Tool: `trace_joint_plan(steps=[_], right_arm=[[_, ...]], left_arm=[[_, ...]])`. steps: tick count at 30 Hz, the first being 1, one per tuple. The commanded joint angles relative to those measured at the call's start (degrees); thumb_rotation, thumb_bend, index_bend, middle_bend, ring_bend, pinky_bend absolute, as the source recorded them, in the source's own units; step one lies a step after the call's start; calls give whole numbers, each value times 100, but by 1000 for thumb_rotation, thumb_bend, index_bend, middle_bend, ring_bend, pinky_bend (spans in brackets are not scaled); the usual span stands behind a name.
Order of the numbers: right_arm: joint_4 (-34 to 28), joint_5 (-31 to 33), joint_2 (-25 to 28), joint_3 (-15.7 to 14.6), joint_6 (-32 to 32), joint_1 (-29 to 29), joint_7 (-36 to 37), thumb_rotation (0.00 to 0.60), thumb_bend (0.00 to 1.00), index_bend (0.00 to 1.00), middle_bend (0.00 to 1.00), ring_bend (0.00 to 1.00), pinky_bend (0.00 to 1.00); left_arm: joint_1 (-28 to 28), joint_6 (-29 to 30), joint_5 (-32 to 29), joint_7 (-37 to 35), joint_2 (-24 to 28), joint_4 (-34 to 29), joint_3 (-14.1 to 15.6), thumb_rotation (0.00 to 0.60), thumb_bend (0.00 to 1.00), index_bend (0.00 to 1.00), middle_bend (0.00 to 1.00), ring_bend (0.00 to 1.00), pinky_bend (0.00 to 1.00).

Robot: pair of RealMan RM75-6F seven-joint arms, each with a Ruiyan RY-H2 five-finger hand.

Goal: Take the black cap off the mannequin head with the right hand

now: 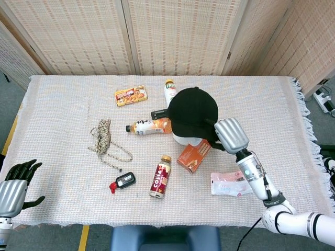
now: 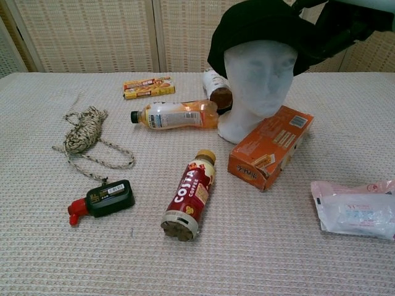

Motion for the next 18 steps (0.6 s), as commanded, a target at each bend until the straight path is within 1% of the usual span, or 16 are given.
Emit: trace_joint_plan(steps=[1, 3, 7, 18], right_arm=[[76, 7, -24, 62, 136, -19, 119, 600, 873, 514, 929, 992, 1000], [131, 26, -23, 106, 220, -24, 159, 600, 907, 520, 930, 993, 1000], [264, 110, -15, 195, 317, -2, 174, 600, 939, 525, 931, 995, 1000], [751, 513, 154, 422, 360, 147, -147, 600, 979, 527, 931, 997, 1000]], left_arm=[[-5, -7, 6, 6, 3, -4, 1, 600, 68, 181, 123, 135, 141], [-11, -11, 11, 9, 3, -11, -2, 600, 68, 181, 122, 135, 141], [-25, -28, 22, 24, 0, -21, 1, 600, 68, 182, 121, 135, 141], [-70, -105, 8, 71, -21, -44, -1, 600, 67, 182, 117, 134, 141]])
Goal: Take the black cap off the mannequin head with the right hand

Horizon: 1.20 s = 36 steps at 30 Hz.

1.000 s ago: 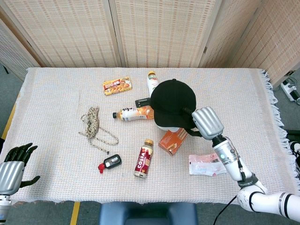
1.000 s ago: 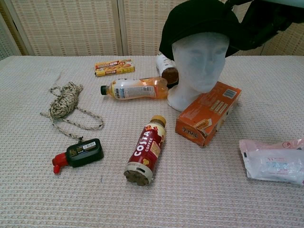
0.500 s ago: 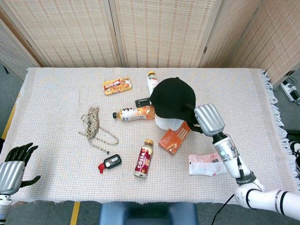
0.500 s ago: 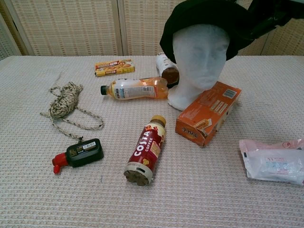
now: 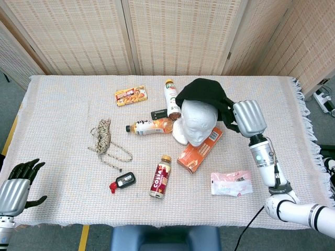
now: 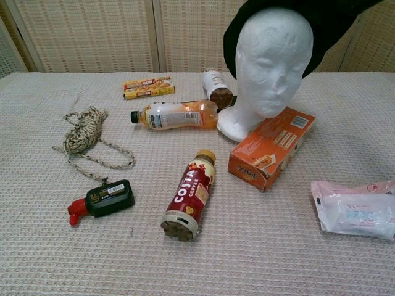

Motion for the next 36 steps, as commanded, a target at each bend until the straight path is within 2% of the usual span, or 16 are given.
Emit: trace_joint_plan(steps=[1, 17, 29, 36], right_arm=[[137, 111, 71, 49, -31, 47, -79, 600, 979, 527, 932, 997, 1000], [732, 436, 377, -100, -347, 62, -232, 600, 979, 531, 932, 998, 1000], [298, -305, 1071, -980, -143, -689, -167, 600, 980, 536, 936, 998, 1000], [304, -593, 1027, -1195, 45, -939, 89, 600, 980, 537, 936, 998, 1000]], left_arm=[[-15, -27, -3, 14, -10, -5, 1, 600, 67, 182, 116, 134, 141], [-98, -146, -9, 96, -61, -48, 3, 600, 67, 182, 109, 131, 141], [-115, -160, 18, 117, -90, -91, 29, 600, 68, 181, 108, 130, 141], [-130, -152, 69, 116, -95, -118, 43, 600, 67, 181, 108, 130, 141]])
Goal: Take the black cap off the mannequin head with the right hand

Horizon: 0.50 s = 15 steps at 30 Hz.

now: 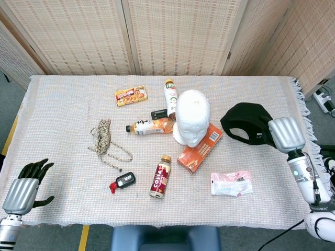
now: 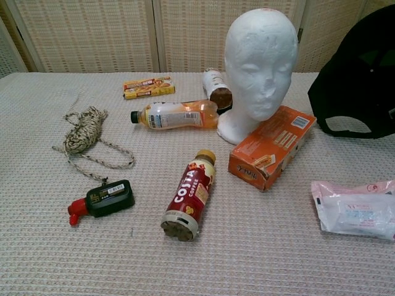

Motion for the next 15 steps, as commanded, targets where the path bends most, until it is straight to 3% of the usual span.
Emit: trace_joint_plan(steps=[1, 11, 13, 15], right_arm=[[46, -76, -47, -48, 63, -66, 94, 600, 980, 537, 936, 998, 1000], [294, -211, -371, -187, -88, -83, 222, 600, 976, 536, 937, 998, 1000], [372, -191, -467, -190, -138, -59, 199, 600, 944, 526, 937, 989, 1000], [449, -98, -564, -189, -232, -21, 72, 600, 798, 434, 923, 949, 1000]], left_arm=[[2, 21, 14, -4, 10, -10, -1, 600, 68, 181, 108, 130, 141], [22, 28, -10, 0, 24, -20, 19, 600, 68, 181, 108, 130, 141], [20, 27, -10, 6, 24, -21, 19, 600, 67, 180, 108, 130, 141], [19, 28, -18, 7, 24, -23, 14, 600, 67, 180, 108, 130, 142]])
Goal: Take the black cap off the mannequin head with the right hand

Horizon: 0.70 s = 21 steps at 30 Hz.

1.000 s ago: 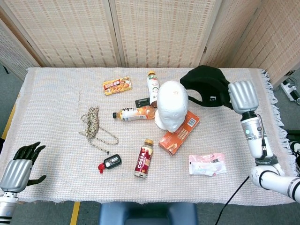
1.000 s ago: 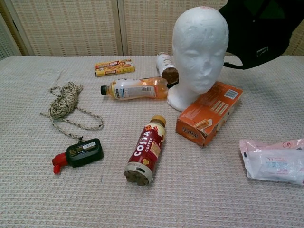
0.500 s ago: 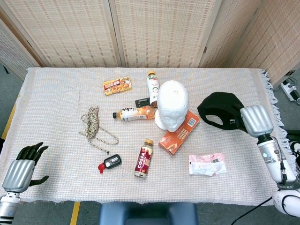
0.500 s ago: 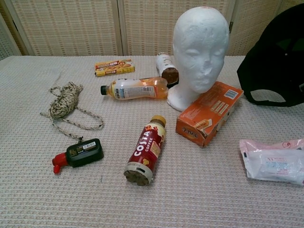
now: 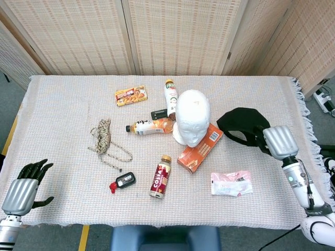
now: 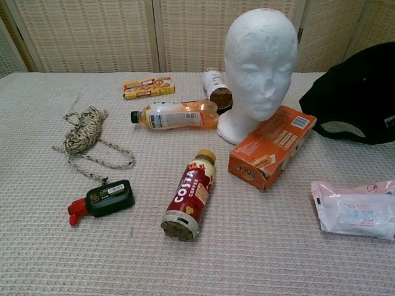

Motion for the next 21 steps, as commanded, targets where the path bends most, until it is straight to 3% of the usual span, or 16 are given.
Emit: trace_joint_plan(steps=[1, 3, 4, 6, 8, 11, 18, 21], right_arm=[[96, 160, -131, -8, -164, 63, -207, 600, 725, 382, 903, 920, 1000], [72, 360, -176, -6, -326, 112, -415, 600, 430, 182, 738, 752, 987], [48, 449, -189, 0, -391, 133, -486, 598, 339, 124, 662, 684, 960], [3, 575, -218, 22, -462, 166, -583, 578, 119, 13, 444, 490, 802], [-26, 607, -232, 36, -460, 171, -596, 561, 40, 0, 349, 401, 690], [-66, 567, -208, 42, -367, 129, -546, 553, 0, 0, 290, 329, 608], [-317, 352, -5, -10, 255, -234, -419, 556, 0, 6, 289, 327, 602], [-373, 107, 42, -76, 809, -557, -219, 588, 2, 123, 345, 351, 602]], left_arm=[[-2, -2, -10, 2, -2, 1, -4, 600, 68, 180, 108, 130, 141], [-2, -9, -16, 3, -5, 3, -1, 600, 67, 180, 108, 130, 141], [-2, -13, -19, 5, -6, 4, 1, 600, 67, 180, 107, 130, 141], [-1, -14, -21, 8, -6, 5, 3, 600, 68, 180, 107, 130, 141], [3, -6, -28, 3, -4, 7, 0, 600, 68, 180, 107, 129, 141], [9, 2, -33, -7, -2, 16, 0, 600, 68, 180, 107, 129, 141], [15, 22, -43, -45, -13, 47, -12, 600, 68, 180, 107, 129, 141], [16, 23, -57, -51, -13, 61, -18, 600, 67, 180, 107, 129, 141]])
